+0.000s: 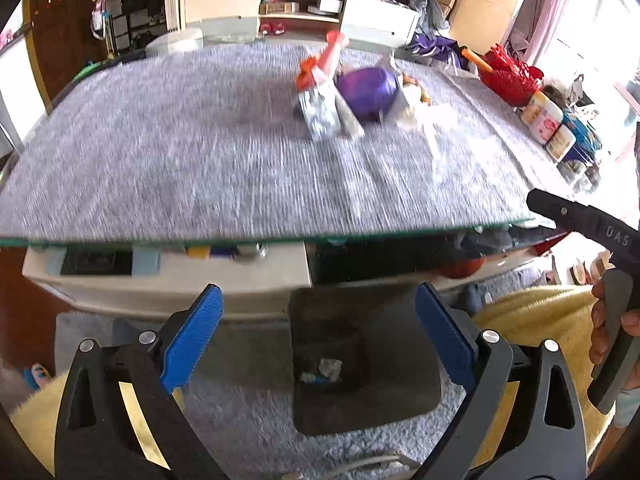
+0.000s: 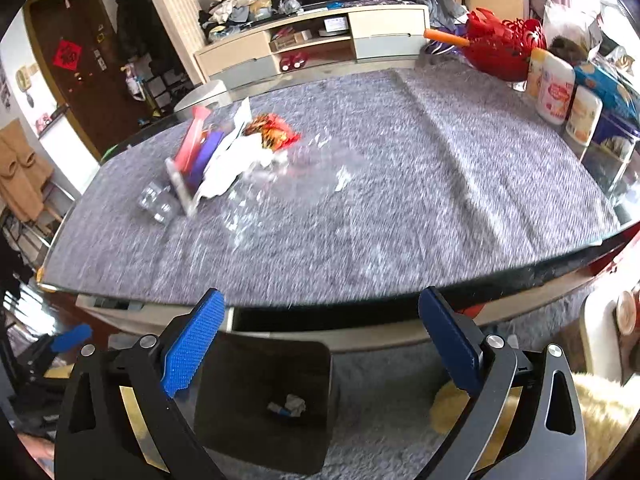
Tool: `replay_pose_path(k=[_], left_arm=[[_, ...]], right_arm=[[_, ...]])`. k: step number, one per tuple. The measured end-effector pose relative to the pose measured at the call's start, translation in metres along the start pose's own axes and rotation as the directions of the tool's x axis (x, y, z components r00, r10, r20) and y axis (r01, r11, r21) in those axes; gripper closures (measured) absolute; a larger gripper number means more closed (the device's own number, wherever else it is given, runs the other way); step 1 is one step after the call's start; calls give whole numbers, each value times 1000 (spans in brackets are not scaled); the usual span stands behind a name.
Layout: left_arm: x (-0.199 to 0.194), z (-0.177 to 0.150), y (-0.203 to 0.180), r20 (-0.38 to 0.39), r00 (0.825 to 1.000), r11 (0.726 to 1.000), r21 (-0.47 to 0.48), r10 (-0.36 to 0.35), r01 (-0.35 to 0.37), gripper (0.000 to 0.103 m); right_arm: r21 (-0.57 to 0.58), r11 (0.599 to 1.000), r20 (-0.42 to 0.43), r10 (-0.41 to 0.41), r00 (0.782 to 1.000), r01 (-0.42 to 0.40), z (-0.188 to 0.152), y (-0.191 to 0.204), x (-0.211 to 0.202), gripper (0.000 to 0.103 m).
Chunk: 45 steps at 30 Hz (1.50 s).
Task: Collect trash
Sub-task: 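Grasp the clear plastic bag with the left tool while the right tool grasps another bag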
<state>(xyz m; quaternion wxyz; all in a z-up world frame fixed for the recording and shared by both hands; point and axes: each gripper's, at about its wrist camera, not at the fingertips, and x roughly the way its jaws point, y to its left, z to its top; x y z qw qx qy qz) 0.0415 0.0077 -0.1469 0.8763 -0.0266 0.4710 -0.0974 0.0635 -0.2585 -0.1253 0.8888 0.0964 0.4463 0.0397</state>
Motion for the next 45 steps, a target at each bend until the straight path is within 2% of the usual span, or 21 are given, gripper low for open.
replay_pose_path(k=[7, 14, 19, 27, 29, 33, 36, 38, 39, 40, 42, 43, 44, 45], left_arm=[[6, 46, 1, 40, 999, 999, 34, 27, -28, 12], [31, 93, 8, 48, 999, 1000, 13, 15, -15, 15], [51, 112, 7, 39, 999, 1000, 18, 21, -22, 15], [81, 129, 9, 13, 999, 999, 16, 35, -35, 15], [88, 132, 11, 8, 999, 999, 8, 32, -32, 18], [97, 133, 13, -14, 1000, 1000, 5, 16, -16, 37], [101, 130, 13, -23, 999, 1000, 5, -23, 23, 45], [102, 129, 12, -24, 999, 999, 10, -31, 31, 61], [102, 128, 11, -25, 999, 999, 11, -45, 45, 64], [102, 128, 10, -25, 998, 998, 12, -54, 54, 70], [101, 127, 7, -21, 999, 999, 20, -49, 49, 71], [100, 126, 5, -16, 999, 999, 27, -46, 47, 77], [98, 125, 5, -13, 999, 998, 27, -47, 47, 77], [95, 125, 6, -7, 999, 999, 26, -45, 45, 77]], right_arm=[[-47, 998, 22, -33, 999, 34, 34, 1, 16, 5], [-1, 999, 20, -46, 999, 46, 68, -14, 39, 5], [33, 998, -16, -52, 998, 53, 80, -26, 61, 5], [56, 998, -74, -12, 997, 16, 82, -26, 93, 5], [48, 999, -84, 6, 996, -2, 80, -23, 97, 5], [6, 1000, -82, 23, 996, -22, 76, -9, 102, 7], [-22, 999, -71, 47, 996, -49, 75, 0, 101, 25], [-32, 998, -70, 54, 996, -56, 74, 3, 100, 36], [-39, 998, -68, 54, 996, -56, 73, 4, 99, 40], [-40, 997, -65, 56, 996, -59, 73, 4, 97, 48], [-33, 997, -54, 64, 996, -66, 75, 0, 93, 62], [-29, 997, -46, 67, 997, -69, 76, -2, 89, 69], [-27, 997, -41, 71, 997, -72, 76, -4, 86, 81], [-23, 997, -35, 74, 997, -75, 77, -5, 83, 83]])
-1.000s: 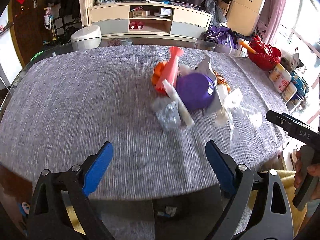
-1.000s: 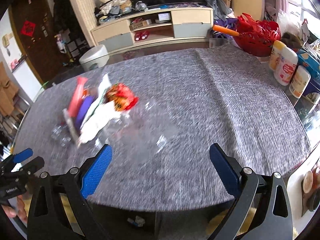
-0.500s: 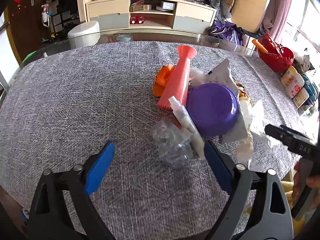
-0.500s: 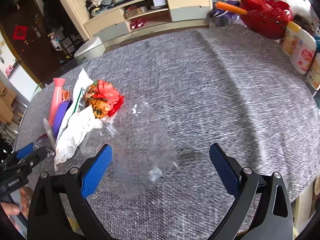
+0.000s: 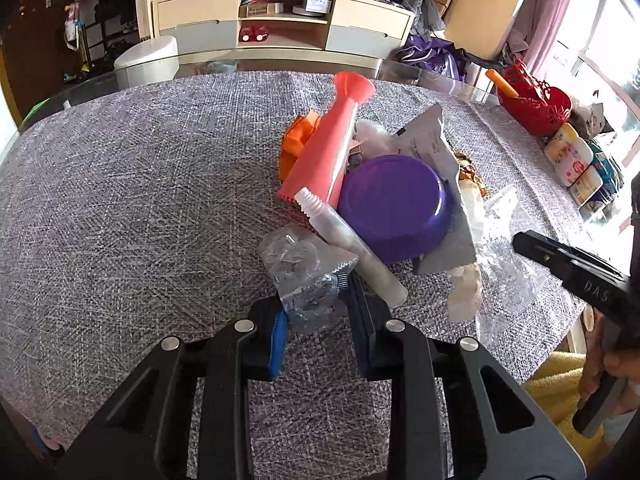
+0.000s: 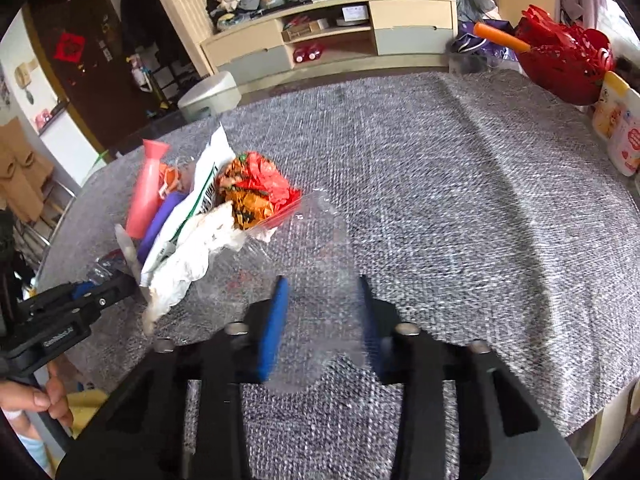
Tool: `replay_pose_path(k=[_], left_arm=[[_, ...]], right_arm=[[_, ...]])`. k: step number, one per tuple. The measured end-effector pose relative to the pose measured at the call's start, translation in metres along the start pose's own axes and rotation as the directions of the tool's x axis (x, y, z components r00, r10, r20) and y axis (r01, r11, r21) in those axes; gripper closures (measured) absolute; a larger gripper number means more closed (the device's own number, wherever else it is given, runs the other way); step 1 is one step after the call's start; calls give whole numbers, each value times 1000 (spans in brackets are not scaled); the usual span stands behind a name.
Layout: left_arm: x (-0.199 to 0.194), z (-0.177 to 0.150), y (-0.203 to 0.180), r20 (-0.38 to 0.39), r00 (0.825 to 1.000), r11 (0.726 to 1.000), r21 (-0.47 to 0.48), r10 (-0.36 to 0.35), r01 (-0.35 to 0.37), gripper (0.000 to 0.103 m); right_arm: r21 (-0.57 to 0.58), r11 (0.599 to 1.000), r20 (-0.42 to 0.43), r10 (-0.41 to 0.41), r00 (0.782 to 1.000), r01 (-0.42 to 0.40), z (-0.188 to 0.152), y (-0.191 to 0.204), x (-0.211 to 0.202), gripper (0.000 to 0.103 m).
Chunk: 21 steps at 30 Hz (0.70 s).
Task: Collect trash
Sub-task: 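Grasp the clear plastic bag with the left tool while the right tool grasps another bag, then carry both plastic bags down to the bin and open both tools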
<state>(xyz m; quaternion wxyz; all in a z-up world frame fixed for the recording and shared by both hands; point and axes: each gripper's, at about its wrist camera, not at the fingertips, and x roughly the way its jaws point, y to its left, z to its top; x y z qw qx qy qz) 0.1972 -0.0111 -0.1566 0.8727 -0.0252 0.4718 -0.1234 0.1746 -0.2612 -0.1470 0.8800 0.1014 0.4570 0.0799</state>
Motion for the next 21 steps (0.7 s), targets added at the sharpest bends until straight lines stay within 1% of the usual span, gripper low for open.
replay_pose_path(k=[3, 6, 9, 14, 21], left_arm=[[-7, 0, -1, 17, 1000, 1000, 1, 10, -10, 77], [-17, -1, -2, 35, 999, 1000, 4, 19, -19, 77], [-28, -4, -1, 51, 998, 999, 2, 36, -36, 77], [-51, -12, 1, 78, 996, 999, -12, 51, -50, 77], [-84, -30, -6, 110, 993, 999, 0, 42, -42, 77]], right_arm=[[-8, 1000, 19, -2, 1000, 3, -1, -1, -11, 87], [-21, 1000, 51, -15, 999, 16, -1, 4, -24, 88], [-28, 998, 105, -51, 993, 54, -1, 7, -44, 89], [-31, 994, 148, -99, 984, 104, 3, 5, -70, 89], [-55, 994, 170, -84, 982, 95, -12, 13, -103, 89]])
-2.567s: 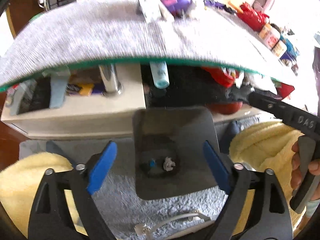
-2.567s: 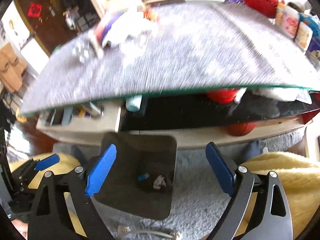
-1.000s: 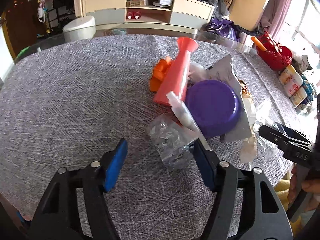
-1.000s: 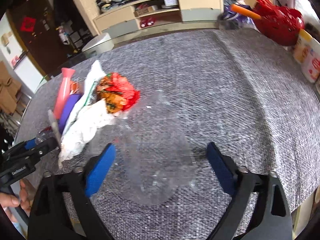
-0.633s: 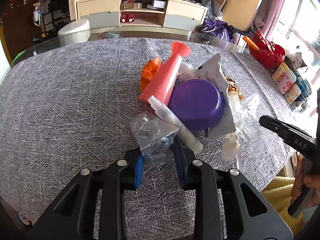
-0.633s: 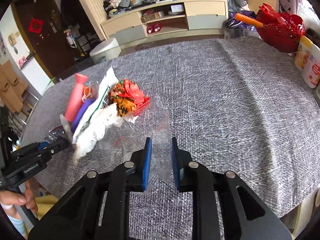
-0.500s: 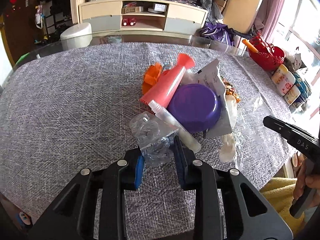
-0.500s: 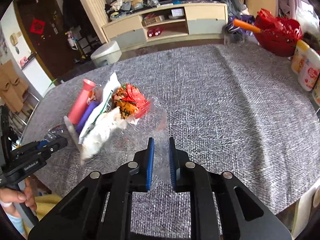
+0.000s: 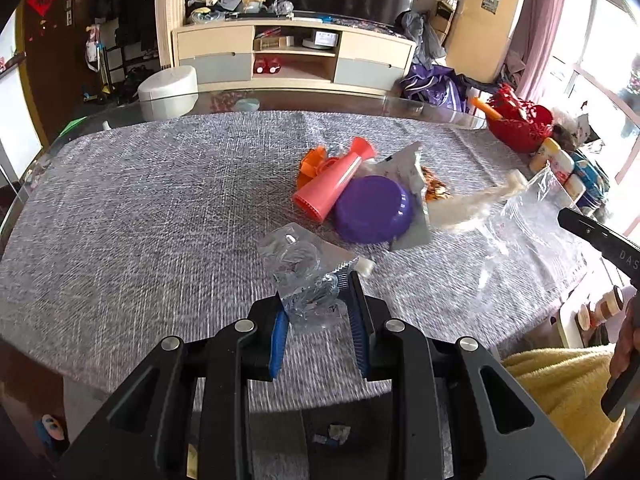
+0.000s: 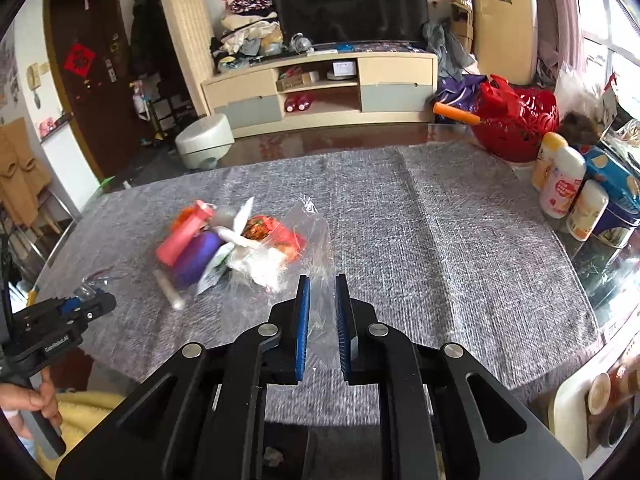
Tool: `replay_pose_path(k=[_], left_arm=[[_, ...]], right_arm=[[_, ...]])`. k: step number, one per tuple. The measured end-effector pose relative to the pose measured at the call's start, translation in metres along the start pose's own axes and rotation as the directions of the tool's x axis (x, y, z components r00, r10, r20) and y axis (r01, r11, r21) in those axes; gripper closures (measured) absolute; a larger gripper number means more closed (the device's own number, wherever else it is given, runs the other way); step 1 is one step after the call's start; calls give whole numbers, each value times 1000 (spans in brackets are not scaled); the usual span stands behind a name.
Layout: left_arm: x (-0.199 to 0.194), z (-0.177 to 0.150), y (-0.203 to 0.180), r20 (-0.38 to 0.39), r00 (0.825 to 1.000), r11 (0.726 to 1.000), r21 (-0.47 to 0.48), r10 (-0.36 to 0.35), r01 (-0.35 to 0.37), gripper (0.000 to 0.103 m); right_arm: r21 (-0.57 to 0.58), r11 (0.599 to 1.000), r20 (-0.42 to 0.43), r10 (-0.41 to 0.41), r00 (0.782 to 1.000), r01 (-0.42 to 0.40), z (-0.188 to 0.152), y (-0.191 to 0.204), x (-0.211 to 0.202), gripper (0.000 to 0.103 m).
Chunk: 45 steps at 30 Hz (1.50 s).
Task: Collect trash
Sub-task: 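Carry both plastic bags down to the bin and open both tools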
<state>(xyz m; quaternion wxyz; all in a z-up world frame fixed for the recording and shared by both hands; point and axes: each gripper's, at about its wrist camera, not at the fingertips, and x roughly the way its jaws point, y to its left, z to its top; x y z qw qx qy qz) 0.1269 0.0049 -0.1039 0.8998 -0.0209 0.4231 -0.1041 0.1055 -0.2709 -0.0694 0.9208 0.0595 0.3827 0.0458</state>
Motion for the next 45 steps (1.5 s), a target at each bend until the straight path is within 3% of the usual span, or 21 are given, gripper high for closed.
replay_pose_path(k=[16, 24, 33, 38, 45], left_arm=[[-67, -62, -19, 29, 999, 999, 23, -31, 31, 78], [-74, -93, -28, -5, 999, 998, 38, -50, 50, 77], [-45, -136, -40, -128, 989, 995, 50, -76, 83, 77], [-18, -159, -43, -205, 975, 995, 41, -85, 96, 77], [16, -183, -41, -285, 954, 993, 30, -98, 110, 77]], right_arm=[[-17, 998, 9, 66, 998, -66, -44, 19, -60, 89], [-58, 994, -14, 89, 996, -90, -74, 33, -76, 89], [-57, 993, -161, 92, 983, -103, -122, 34, -41, 89], [-49, 992, -277, 95, 956, -112, -157, 38, -6, 89], [-30, 994, -355, 92, 930, -109, -186, 42, 30, 89]])
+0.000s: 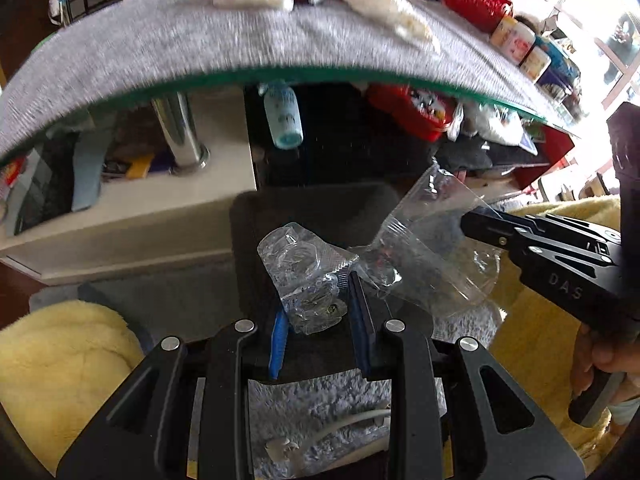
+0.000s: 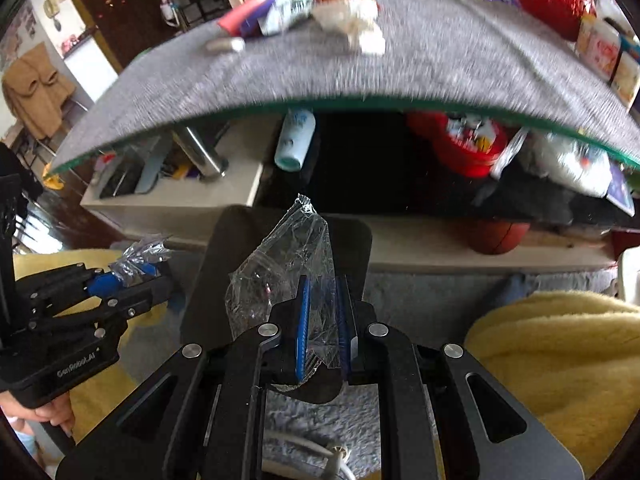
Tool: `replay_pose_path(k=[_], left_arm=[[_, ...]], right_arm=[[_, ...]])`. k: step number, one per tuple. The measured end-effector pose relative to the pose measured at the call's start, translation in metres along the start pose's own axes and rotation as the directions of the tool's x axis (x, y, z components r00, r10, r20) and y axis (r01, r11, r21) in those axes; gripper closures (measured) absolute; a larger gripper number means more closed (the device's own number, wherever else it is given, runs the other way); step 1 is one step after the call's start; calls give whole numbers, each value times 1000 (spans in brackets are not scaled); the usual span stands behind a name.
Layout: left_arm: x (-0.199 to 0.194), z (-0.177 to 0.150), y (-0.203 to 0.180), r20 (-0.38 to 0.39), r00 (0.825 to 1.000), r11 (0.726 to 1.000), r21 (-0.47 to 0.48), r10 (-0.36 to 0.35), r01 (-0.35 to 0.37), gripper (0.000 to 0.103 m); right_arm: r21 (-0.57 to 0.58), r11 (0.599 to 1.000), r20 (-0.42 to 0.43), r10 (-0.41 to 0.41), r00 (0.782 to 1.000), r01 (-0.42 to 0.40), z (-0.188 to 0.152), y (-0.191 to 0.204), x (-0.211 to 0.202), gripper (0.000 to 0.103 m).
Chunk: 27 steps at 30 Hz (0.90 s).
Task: Collect trash
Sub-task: 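Carry both plastic bags down to the bin and open both tools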
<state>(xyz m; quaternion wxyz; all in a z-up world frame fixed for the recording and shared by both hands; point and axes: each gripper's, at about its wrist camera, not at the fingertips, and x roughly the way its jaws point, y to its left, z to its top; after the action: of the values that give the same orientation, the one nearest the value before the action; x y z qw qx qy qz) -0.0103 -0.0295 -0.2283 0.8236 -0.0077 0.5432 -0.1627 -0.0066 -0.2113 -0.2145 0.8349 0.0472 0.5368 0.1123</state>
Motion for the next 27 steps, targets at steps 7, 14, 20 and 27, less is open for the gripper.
replay_pose_path(k=[7, 14, 20, 27], left_arm=[[28, -6, 3, -63, 998, 999, -13, -30, 30, 77], [45, -8, 2, -108, 993, 999, -16, -52, 51, 77], [49, -7, 6, -116, 992, 998, -36, -51, 48, 61], [45, -5, 16, -111, 994, 998, -61, -17, 10, 32]], right_arm=[[24, 1000, -71, 17, 997, -15, -5, -4, 32, 89], [58, 998, -102, 40, 994, -35, 2, -6, 44, 87], [78, 996, -126, 51, 991, -41, 4, -6, 53, 82], [121, 993, -77, 12, 997, -3, 15, -21, 41, 34]])
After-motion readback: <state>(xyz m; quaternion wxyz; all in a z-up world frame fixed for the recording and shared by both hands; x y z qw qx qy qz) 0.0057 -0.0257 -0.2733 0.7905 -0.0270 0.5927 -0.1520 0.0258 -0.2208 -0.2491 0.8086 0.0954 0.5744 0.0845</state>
